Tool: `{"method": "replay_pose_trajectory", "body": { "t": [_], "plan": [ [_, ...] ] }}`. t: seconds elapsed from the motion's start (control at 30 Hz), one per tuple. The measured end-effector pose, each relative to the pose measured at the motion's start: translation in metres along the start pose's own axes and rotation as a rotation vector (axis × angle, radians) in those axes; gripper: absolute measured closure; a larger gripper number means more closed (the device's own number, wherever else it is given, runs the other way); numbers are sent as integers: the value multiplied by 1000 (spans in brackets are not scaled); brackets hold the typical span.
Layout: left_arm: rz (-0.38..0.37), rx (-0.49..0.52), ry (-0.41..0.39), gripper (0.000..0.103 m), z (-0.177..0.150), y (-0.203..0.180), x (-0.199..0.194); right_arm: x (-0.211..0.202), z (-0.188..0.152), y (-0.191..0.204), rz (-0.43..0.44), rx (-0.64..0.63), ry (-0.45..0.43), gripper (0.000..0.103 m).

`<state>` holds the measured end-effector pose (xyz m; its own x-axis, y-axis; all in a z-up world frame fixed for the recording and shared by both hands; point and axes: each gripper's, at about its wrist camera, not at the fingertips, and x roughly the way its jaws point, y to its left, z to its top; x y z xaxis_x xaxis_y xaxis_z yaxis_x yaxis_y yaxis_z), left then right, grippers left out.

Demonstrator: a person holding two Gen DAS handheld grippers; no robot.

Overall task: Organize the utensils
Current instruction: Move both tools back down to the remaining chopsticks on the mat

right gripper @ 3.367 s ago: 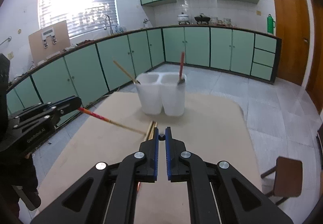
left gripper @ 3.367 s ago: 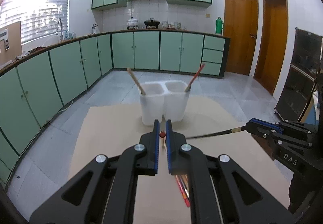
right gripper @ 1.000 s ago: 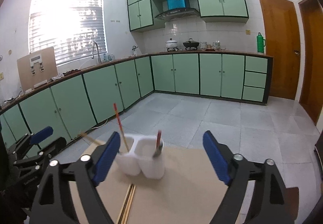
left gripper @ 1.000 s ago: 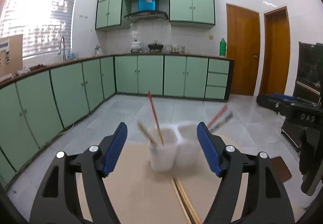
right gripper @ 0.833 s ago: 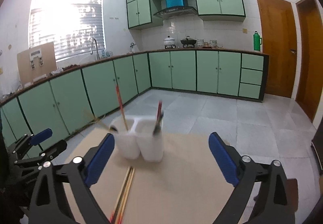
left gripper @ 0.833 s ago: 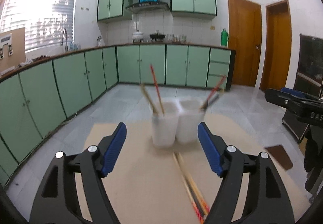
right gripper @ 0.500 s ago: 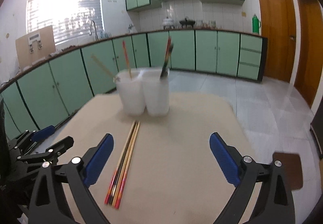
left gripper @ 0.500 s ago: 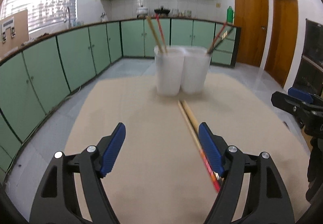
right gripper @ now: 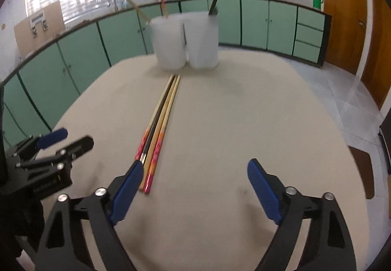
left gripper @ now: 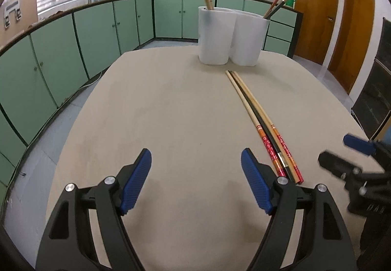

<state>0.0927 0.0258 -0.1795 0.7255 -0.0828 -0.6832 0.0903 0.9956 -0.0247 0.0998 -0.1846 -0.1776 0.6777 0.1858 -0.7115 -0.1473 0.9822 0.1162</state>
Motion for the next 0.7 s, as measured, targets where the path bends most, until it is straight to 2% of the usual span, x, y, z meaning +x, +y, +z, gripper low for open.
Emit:
{"method": "replay_pose_trajectory", "body": {
  "t": [0.2,0.43,0.6,0.7],
  "plan": [
    [3,4,4,27,-1,-3,1,10,-7,15,7,-44,59,35],
    [3,8,10,26,0,-5,2,14,-11,20,-24,-73,86,36],
    [3,3,11,25,0,-5,3,11,-12,6,-52,-37,79,36],
    [5,6,12,25,0,-7,3,7,-13,0,-32,-20,70,37]
  ]
}}
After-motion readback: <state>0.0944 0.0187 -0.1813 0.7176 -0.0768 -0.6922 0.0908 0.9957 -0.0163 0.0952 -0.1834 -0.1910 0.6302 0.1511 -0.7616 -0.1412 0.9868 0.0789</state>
